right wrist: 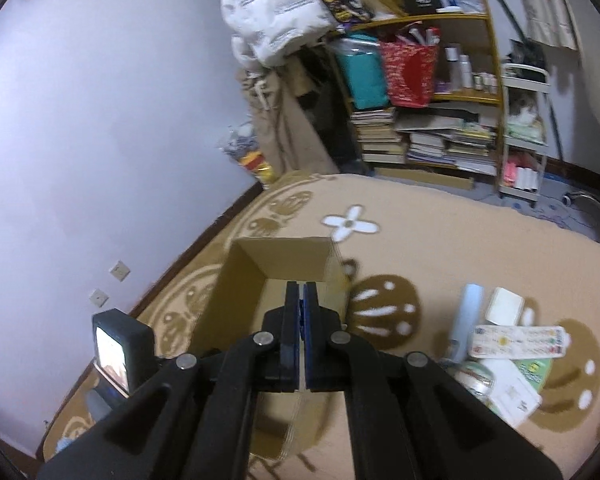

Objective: Organize rigid objects
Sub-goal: 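Carry the keys with the right tool over the open box, then open the right tool to drop the keys into the box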

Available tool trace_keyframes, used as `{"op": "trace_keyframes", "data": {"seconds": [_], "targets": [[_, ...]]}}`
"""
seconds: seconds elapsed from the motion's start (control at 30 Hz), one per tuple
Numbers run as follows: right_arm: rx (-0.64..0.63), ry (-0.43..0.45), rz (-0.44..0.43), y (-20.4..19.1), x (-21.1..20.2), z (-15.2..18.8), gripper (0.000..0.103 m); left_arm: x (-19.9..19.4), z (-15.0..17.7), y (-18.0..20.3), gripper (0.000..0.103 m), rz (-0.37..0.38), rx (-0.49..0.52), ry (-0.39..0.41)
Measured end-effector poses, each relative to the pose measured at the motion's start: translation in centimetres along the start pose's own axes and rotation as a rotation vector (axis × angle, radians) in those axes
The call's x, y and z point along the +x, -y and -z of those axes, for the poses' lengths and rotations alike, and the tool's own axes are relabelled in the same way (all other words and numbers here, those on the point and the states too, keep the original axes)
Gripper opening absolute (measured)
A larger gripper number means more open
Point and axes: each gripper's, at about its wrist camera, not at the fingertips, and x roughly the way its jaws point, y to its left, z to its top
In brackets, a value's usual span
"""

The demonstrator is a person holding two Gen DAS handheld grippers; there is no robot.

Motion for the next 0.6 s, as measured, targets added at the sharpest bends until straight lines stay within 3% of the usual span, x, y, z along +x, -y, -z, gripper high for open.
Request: {"op": "trace_keyframes", "data": {"seconds": [0.23,0.6], "targets": [[-0.016,-0.051,-0.052,-2.3,2.9,0.7,0.003,-0.1,0.1,0.1,0.005,-0.004,0.007,0.013],[-0.038,-0.168,-0.003,-2.3,7.6,3.8,0.003,-0.3,0.4,-0.2,0.005,-0.001,-0.006,0.017]]}}
